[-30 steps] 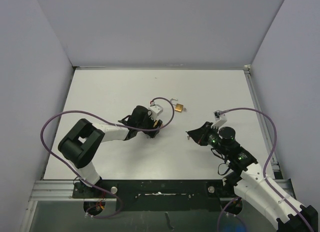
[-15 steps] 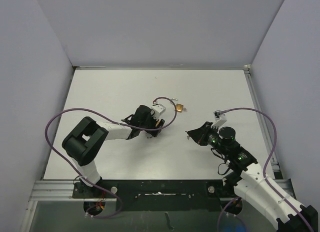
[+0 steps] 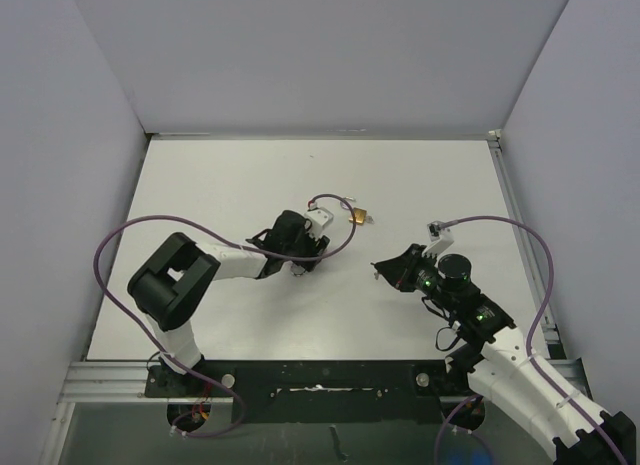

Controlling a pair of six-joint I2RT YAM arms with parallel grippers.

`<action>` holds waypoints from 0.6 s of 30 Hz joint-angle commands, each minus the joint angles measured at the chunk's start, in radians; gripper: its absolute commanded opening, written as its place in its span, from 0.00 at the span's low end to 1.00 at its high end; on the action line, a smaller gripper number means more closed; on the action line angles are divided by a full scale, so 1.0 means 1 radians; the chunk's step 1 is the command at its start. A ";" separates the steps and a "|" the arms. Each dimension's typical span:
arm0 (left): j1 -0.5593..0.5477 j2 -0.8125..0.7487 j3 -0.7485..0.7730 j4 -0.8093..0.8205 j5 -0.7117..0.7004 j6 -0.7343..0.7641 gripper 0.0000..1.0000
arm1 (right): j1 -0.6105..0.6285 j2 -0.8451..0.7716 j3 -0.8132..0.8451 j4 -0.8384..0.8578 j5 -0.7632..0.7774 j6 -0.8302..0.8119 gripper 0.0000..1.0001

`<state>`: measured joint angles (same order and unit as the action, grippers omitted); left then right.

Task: Unlock with the key

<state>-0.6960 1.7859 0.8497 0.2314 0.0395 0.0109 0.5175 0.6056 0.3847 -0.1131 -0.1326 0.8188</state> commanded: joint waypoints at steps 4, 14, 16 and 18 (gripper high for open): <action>-0.019 -0.004 -0.007 0.022 0.007 0.014 0.00 | -0.006 0.013 0.006 0.049 -0.016 -0.024 0.00; -0.032 -0.319 -0.242 0.337 0.188 0.124 0.00 | -0.009 0.100 -0.002 0.124 -0.129 -0.063 0.00; -0.031 -0.367 -0.288 0.395 0.244 0.158 0.00 | -0.011 0.114 -0.003 0.143 -0.153 -0.082 0.00; -0.030 -0.403 -0.325 0.448 0.303 0.178 0.00 | -0.011 0.133 0.002 0.155 -0.177 -0.100 0.00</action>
<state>-0.7261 1.4933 0.5514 0.4038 0.1898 0.1177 0.5156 0.7162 0.3759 -0.0628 -0.2344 0.7677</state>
